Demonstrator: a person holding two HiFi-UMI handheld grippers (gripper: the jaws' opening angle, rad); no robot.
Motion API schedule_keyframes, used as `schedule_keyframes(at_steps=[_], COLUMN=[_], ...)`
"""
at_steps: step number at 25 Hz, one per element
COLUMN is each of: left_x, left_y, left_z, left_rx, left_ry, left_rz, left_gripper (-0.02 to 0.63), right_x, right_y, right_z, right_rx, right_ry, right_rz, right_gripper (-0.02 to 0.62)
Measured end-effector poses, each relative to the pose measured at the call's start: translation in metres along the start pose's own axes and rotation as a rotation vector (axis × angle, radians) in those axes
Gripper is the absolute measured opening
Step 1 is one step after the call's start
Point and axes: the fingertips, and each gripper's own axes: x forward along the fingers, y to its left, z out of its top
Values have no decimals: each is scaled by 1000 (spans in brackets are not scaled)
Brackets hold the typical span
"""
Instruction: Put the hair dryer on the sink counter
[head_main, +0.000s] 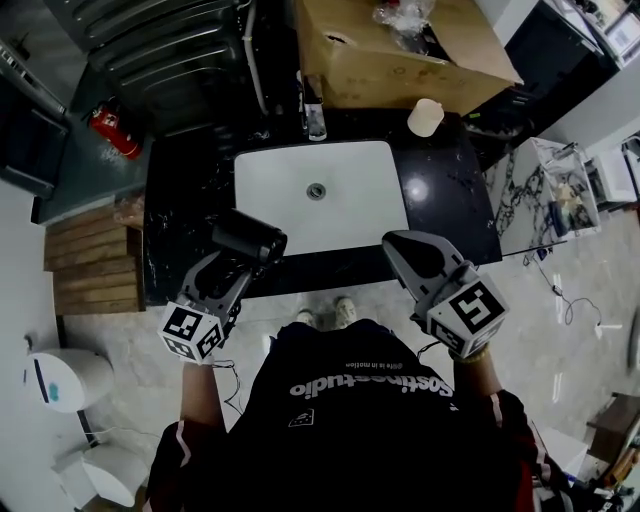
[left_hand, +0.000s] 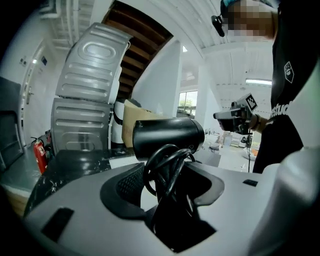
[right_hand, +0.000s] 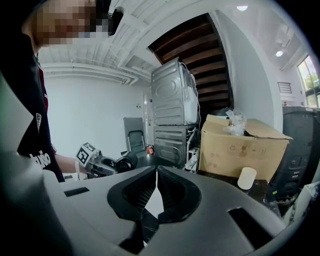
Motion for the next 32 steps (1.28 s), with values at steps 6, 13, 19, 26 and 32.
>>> schedule_keyframes(at_steps=[6, 13, 19, 26, 32], left_x=[25, 51, 62, 66, 67], left_y=[-22, -33, -29, -27, -27], left_z=[-54, -92, -113, -120, -119], left_rx=[28, 99, 109, 126, 107], left_ry=[185, 361, 471, 549, 568], left_rz=[-68, -119, -135, -124, -105], left_gripper=[233, 233, 233, 238, 249], right_x=[4, 10, 10, 8, 12], right_y=[1, 0, 2, -7, -10], right_z=[-6, -13, -15, -17, -19], right_rx=[9, -8, -2, 14, 11], right_ry=[10, 9, 14, 5, 8], right_rz=[23, 42, 48, 34, 31], right_gripper=[40, 40, 40, 40, 40])
